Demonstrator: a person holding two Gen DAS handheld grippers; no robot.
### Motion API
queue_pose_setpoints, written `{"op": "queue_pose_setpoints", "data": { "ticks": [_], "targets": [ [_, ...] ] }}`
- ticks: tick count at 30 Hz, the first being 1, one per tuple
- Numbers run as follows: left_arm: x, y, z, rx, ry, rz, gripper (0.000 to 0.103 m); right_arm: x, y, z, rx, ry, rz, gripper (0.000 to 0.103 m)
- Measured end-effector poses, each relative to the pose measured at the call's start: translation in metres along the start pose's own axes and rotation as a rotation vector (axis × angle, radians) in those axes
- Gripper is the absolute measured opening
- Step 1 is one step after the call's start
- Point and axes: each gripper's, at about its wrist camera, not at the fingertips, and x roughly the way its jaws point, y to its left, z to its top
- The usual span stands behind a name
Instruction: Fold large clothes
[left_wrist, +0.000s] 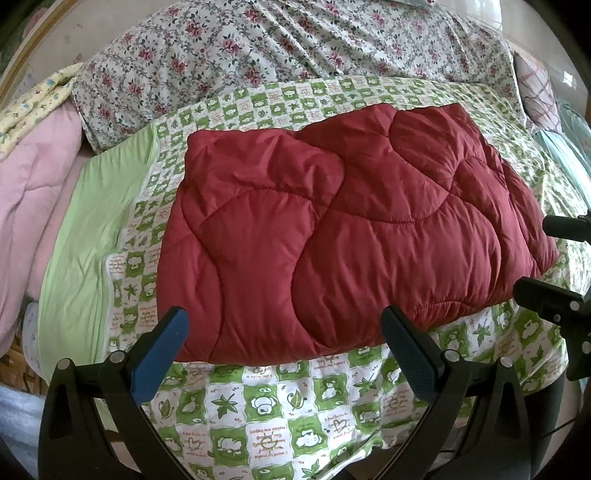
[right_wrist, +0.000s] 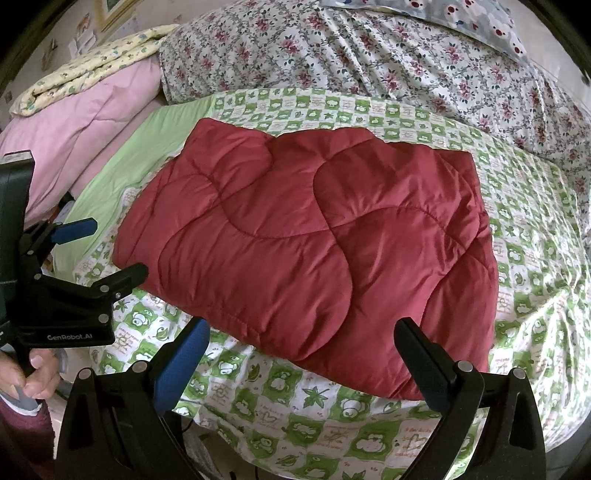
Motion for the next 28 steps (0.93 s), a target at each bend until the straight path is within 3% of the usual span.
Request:
{"op": "queue_pose_setpoints", "data": {
  "ticks": [19,28],
  "targets": [
    [0.0025,-0.0014,0.0005,-0.003,0.005,-0.001,0.103,0.0029,-0.003,0.0008,0.012,-0.001,0.0,0.101],
    [0.0043,-0.0022,0.0014,-0.012,-0.004,-0.045,0.103,0.0077,-0.0032,0.0011,0.027,0.0,0.009,0.101]
  ]
}}
